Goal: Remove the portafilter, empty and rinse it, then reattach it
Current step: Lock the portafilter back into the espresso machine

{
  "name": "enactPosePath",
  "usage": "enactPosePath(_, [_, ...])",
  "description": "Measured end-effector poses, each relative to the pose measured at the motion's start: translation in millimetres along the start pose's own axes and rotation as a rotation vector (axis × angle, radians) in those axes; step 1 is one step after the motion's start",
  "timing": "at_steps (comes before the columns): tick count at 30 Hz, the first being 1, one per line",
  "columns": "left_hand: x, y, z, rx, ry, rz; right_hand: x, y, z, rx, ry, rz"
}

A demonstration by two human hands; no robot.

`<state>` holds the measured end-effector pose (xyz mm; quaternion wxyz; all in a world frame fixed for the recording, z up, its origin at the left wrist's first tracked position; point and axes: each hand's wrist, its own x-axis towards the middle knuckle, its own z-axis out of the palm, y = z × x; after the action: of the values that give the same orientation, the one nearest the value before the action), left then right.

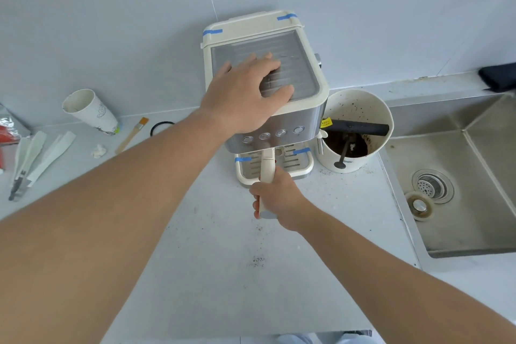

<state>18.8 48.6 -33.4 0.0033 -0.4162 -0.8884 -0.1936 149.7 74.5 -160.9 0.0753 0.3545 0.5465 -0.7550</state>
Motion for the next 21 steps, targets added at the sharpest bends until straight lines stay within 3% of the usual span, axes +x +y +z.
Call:
enactPosePath(8, [-3, 1, -4, -0.022, -0.031, -0.022, -3, -9, -27, -0.058, -0.188, 0.023])
enactPosePath(21, [-4, 2, -7, -0.051, 0.031, -0.013, -12, -10, -30, 0.025, -0.229, 0.028])
